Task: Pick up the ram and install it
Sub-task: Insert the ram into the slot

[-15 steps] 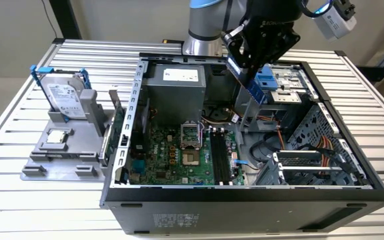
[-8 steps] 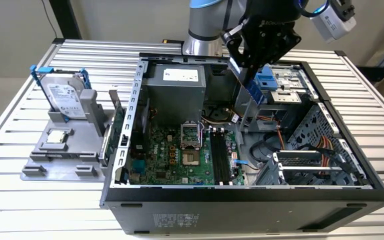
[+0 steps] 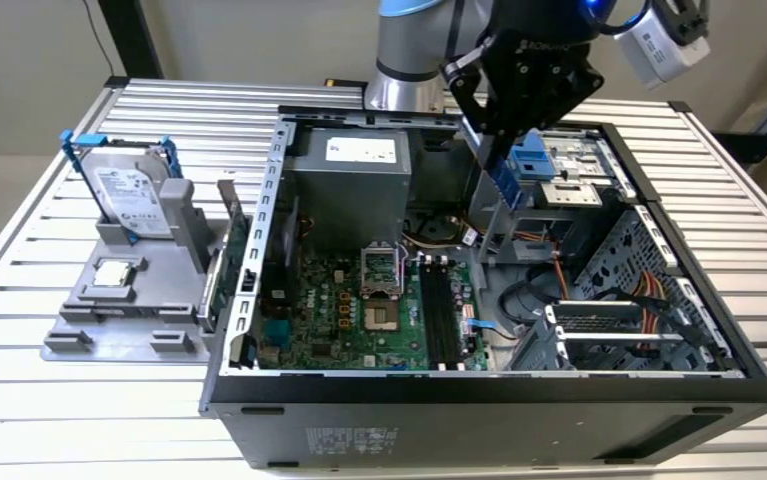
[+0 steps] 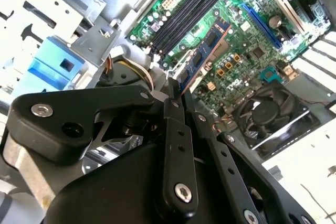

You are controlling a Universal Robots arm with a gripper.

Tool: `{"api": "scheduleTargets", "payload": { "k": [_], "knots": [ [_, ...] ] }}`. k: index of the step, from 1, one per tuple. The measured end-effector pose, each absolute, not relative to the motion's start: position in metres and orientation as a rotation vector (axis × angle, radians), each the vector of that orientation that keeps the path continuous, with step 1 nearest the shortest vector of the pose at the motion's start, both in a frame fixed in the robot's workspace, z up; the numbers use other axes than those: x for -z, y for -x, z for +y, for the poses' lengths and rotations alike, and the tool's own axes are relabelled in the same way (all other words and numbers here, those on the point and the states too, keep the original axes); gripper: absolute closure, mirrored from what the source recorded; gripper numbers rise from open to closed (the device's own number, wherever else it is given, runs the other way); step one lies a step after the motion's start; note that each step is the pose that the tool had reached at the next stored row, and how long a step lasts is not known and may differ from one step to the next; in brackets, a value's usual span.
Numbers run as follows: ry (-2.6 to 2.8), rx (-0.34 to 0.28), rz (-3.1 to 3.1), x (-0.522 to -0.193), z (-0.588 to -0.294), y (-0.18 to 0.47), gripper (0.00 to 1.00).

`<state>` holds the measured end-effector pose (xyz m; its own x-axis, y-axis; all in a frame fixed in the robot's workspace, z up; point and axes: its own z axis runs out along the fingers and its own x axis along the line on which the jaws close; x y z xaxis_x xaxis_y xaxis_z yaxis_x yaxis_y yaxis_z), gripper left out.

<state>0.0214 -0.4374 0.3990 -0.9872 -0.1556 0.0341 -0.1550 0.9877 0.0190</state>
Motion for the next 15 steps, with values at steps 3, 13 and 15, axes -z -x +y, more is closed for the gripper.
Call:
{"api": "scheduleTargets", "payload": {
  "k": [3,13,15],
  "knots": [
    [-0.207,0.026,-3.099,-0.399,-0.4374,-0.0214,1.0],
    [-0.105,0.026,-3.105,-0.399,-0.4374,-0.0214,1.0],
    [-0.099,0.026,-3.105,-0.399,-0.4374,-0.0214,1.0]
  ]
}}
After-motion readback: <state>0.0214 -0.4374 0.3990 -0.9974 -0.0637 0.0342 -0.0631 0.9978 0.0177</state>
